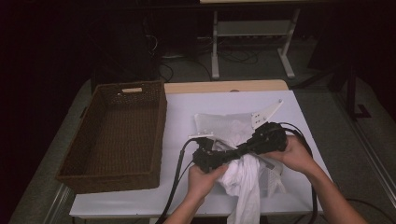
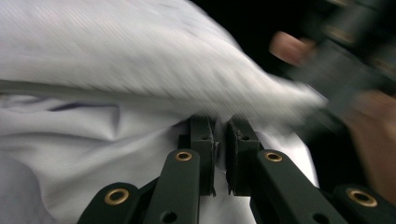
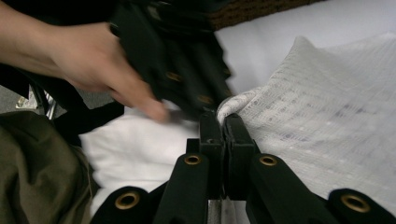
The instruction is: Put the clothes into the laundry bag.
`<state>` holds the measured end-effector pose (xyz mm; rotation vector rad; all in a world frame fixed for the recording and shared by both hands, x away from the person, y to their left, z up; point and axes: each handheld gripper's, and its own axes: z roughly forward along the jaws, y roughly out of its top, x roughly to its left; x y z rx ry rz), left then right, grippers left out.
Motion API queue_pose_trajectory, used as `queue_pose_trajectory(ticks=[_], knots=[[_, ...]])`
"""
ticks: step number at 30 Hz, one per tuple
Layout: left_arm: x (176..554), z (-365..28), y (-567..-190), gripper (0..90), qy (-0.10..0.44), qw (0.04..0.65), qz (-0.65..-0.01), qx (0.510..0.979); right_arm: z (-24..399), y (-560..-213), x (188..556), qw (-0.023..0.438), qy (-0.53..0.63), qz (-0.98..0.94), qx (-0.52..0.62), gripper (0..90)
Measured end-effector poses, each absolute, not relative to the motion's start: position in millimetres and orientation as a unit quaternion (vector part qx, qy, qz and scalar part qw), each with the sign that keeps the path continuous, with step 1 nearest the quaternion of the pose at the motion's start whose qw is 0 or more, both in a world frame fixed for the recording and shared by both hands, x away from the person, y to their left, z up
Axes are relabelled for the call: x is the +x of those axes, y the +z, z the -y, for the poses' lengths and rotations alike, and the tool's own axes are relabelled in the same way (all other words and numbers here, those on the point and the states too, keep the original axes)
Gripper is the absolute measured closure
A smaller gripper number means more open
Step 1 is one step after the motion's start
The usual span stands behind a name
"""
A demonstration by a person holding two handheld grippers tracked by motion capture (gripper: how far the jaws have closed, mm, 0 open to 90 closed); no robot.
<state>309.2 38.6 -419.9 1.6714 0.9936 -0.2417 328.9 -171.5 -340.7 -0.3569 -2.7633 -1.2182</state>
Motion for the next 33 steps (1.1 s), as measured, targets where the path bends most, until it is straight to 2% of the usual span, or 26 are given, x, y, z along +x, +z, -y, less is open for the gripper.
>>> queue_pose_trajectory(ticks=[4, 7, 11, 15, 17, 20, 23, 25, 27, 29, 30, 33], knots=[[323.2, -29.4, -431.4, 81.8, -0.094, 0.538, -0.456, 0.703, 179.2, -350.6, 336.8, 0.043, -0.384, 0.911, -0.141, 88.0], [319.5, -33.6, -426.4, 77.9, -0.079, 0.525, -0.447, 0.72, 192.9, -359.2, 343.5, 0.042, -0.379, 0.909, -0.166, 88.0], [312.0, -44.8, -417.5, 56.5, -0.087, 0.499, -0.434, 0.745, 203.2, -364.6, 347.9, 0.042, -0.385, 0.903, -0.184, 88.0], [305.2, -61.2, -410.6, 39.1, -0.094, 0.465, -0.431, 0.767, 203.0, -364.4, 348.7, 0.036, -0.383, 0.904, -0.188, 87.9], [305.2, -63.9, -413.3, 37.3, -0.125, 0.451, -0.43, 0.772, 201.7, -364.5, 350.0, 0.035, -0.382, 0.904, -0.189, 87.9], [307.5, -56.6, -423.5, 33.5, -0.123, 0.43, -0.428, 0.785, 197.0, -365.1, 352.0, 0.035, -0.38, 0.904, -0.19, 87.9], [313.2, -40.9, -439.4, 27.5, -0.146, 0.417, -0.438, 0.783, 190.6, -366.2, 353.0, 0.034, -0.374, 0.908, -0.184, 87.9], [313.8, -31.1, -443.9, 32.7, -0.144, 0.42, -0.436, 0.783, 186.2, -366.4, 353.9, 0.032, -0.369, 0.911, -0.181, 87.9], [313.9, -24.8, -444.3, 52.1, -0.133, 0.428, -0.423, 0.787, 182.5, -367.0, 354.7, 0.033, -0.366, 0.913, -0.177, 87.9], [316.4, -24.2, -446.6, 72.6, -0.148, 0.444, -0.422, 0.777, 179.5, -367.7, 355.2, 0.035, -0.365, 0.914, -0.174, 87.9], [316.8, -25.1, -447.2, 80.0, -0.149, 0.453, -0.42, 0.772, 178.1, -367.9, 355.3, 0.038, -0.365, 0.914, -0.173, 87.8], [311.7, -27.9, -442.0, 84.4, -0.152, 0.481, -0.407, 0.762, 175.0, -365.6, 352.6, 0.038, -0.368, 0.915, -0.161, 87.8]])
